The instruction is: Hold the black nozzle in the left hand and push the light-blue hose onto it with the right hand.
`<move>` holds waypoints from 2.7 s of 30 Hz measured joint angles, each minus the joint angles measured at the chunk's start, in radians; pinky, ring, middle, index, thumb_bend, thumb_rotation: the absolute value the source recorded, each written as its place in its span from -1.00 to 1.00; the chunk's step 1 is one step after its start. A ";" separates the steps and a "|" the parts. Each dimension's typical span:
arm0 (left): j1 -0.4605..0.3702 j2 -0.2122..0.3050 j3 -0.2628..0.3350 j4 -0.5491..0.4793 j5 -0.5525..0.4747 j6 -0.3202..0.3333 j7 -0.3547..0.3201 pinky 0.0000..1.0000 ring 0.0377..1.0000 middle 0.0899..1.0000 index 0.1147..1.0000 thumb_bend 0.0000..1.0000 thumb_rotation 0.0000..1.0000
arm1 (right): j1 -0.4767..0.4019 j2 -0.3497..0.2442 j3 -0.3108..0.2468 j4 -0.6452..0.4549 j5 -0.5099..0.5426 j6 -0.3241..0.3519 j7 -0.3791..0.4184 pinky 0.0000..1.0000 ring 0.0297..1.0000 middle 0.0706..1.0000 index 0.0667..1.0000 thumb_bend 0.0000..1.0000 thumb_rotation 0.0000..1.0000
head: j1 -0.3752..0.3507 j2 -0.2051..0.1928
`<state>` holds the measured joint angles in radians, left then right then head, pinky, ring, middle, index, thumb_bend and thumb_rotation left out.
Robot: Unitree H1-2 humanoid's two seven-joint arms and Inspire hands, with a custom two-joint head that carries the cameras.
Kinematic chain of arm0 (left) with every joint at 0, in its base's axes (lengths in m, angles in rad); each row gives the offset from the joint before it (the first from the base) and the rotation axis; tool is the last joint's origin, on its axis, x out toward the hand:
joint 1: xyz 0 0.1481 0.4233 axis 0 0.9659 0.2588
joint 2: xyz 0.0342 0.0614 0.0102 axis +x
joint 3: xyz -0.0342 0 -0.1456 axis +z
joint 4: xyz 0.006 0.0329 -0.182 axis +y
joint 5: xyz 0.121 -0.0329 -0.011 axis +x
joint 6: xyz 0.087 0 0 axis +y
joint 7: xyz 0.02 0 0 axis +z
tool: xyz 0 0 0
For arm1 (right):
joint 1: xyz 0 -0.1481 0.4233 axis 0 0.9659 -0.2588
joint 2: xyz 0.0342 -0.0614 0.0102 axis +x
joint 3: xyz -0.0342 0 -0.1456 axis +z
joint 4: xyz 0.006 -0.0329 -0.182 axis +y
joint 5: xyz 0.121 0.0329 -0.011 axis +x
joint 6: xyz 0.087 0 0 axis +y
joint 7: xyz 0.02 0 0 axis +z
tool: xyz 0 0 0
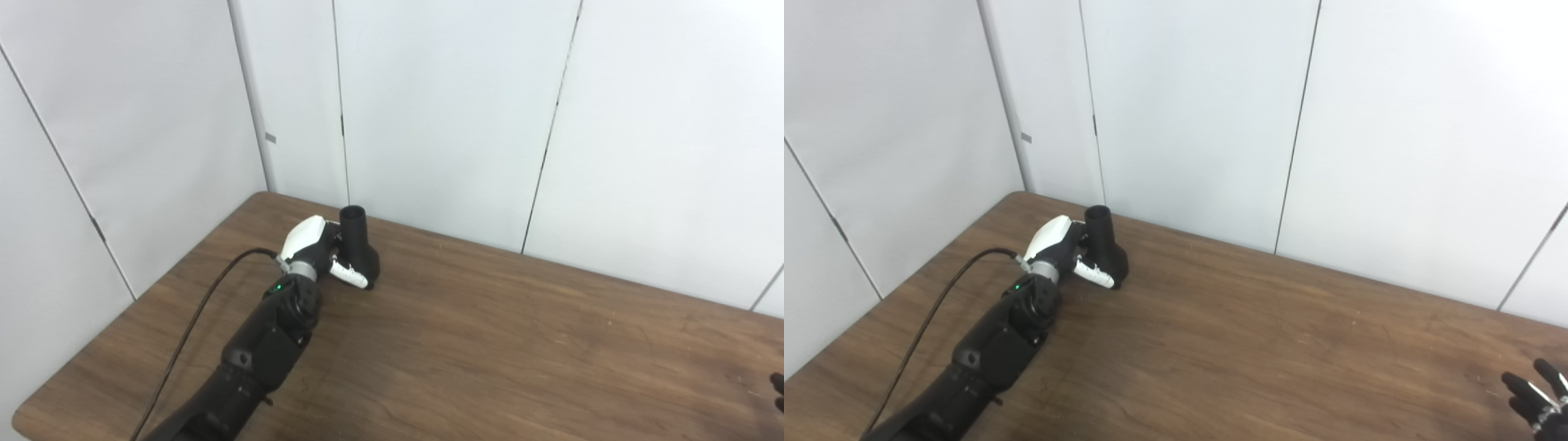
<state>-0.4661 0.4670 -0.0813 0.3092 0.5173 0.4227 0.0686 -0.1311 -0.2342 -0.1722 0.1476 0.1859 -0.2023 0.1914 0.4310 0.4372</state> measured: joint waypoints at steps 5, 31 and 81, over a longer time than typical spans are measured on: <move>0.030 -0.022 0.002 -0.056 0.002 0.011 0.007 1.00 0.51 -0.09 -0.19 0.04 -1.00 | 0.000 0.000 0.000 0.000 0.000 -0.004 0.002 0.76 0.81 0.57 0.79 0.16 0.83 | -0.012 0.006; 0.173 -0.169 -0.184 -0.336 0.121 -0.021 -0.115 1.00 0.38 -0.04 -0.20 0.04 -1.00 | 0.038 0.046 0.019 -0.081 -0.040 0.047 -0.048 0.75 0.78 0.50 0.82 0.29 0.91 | -0.167 0.048; 0.227 -0.260 -0.410 -0.379 0.140 -0.130 -0.074 1.00 0.32 -0.15 -0.15 0.05 -1.00 | 0.119 0.242 0.132 -0.427 -0.196 0.379 -0.229 0.76 0.75 0.57 0.77 0.04 0.81 | -0.531 0.129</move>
<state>-0.2386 0.2068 -0.4911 -0.0697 0.6575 0.2925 -0.0057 -0.0119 0.0078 -0.0401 -0.2794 -0.0100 0.1770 -0.0377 -0.0996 0.5660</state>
